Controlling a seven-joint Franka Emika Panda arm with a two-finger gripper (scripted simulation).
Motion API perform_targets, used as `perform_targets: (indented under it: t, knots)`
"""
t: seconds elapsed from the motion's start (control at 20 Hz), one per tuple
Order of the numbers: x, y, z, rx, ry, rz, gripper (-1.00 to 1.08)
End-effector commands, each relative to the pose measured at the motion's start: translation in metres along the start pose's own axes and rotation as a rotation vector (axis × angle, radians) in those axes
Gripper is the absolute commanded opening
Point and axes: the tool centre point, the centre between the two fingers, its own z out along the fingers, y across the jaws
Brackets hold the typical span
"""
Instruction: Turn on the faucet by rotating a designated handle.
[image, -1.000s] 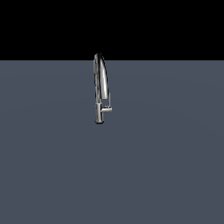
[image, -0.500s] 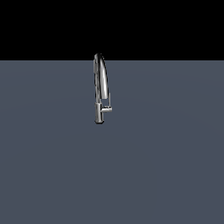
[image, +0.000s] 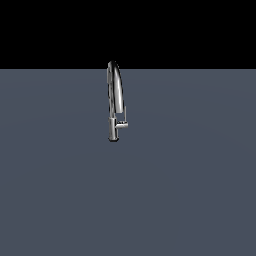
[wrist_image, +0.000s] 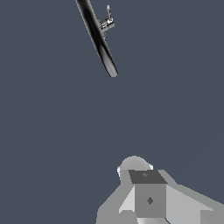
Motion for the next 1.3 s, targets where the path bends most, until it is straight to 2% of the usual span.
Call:
perform_targets:
  t: [0.0, 1.25]
  knots:
    - [0.015, -0.004, 0.002, 0.028, -0.035, 0.027, -1.00]
    - [0.164, -0.028, 0.047, 0.326, -0.398, 0.299, -1.00]
